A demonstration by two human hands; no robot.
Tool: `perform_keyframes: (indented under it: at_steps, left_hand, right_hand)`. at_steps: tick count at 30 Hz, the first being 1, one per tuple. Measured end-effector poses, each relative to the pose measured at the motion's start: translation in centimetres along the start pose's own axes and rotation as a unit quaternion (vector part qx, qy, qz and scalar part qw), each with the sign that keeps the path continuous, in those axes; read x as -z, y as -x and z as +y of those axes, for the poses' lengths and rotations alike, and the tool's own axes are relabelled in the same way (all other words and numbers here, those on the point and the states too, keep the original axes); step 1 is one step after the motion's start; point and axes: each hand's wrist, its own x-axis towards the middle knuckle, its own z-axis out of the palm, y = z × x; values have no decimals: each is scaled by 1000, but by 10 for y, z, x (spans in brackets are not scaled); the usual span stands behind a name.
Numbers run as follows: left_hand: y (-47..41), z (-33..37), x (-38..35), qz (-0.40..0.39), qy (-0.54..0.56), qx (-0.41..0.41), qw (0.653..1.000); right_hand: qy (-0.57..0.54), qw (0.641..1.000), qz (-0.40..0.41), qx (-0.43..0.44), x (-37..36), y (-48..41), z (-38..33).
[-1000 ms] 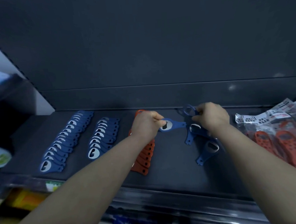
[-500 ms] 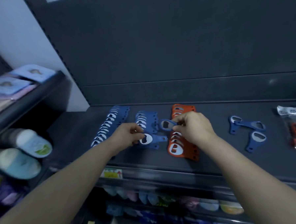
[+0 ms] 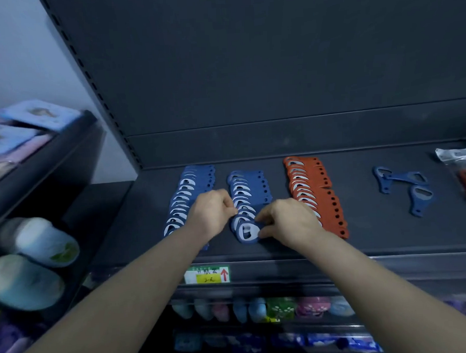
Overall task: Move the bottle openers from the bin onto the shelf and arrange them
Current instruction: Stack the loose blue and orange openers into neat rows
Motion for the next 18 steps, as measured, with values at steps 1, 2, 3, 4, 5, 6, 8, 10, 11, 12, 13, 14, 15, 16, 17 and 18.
perform_keyframes:
  at_steps: [1,2,3,4,5,6,8,10,11,12,13,14,15,16,17,18]
  left_hand:
    - [0,-2,0,10,0,0,1000]
    - [-1,-3,1,17,4,-1,1000]
    - [-1,-2,2,23,8,-4,1000]
    - [-2,0,3,29,11,-8,999]
    - [-2,5,3,35,13,-13,999]
    - [-3,10,4,41,12,-18,999]
    - [-6,25,4,44,14,-33,998]
    - [-10,44,0,36,18,-47,998]
    - [-13,54,-3,28,20,-56,998]
    - [-16,66,-8,19,21,-67,997]
    - [-19,79,-13,11,21,-79,997]
    - [-22,93,-19,3,21,-90,996]
    - [-25,107,-26,-5,21,-103,994]
    - [-28,122,-34,-12,21,-116,993]
    - [-30,138,-42,-19,19,-128,991]
    - [-33,154,-51,-27,15,-139,990]
  right_hand:
    - [12,1000,13,1,-4,-2,-3]
    - [24,999,27,3,-7,-3,-5]
    - [38,998,40,7,-9,-4,-7]
    - [51,997,50,11,-11,-5,-8]
    - [58,997,56,13,-12,-5,-9]
    - [59,996,60,14,-12,-4,-9]
    - [48,996,72,7,-8,-1,-3]
    - [42,995,90,-14,1,5,12]
    - [46,994,99,-29,6,8,22]
    - [51,992,106,-49,13,12,34]
    - [58,989,113,-71,19,16,46]
    - [64,986,120,-92,25,20,59]
    - [72,983,128,-110,31,25,73]
    - [83,979,135,-127,36,29,87]
    - [97,975,140,-144,41,34,102]
    - [111,970,143,-161,47,39,117]
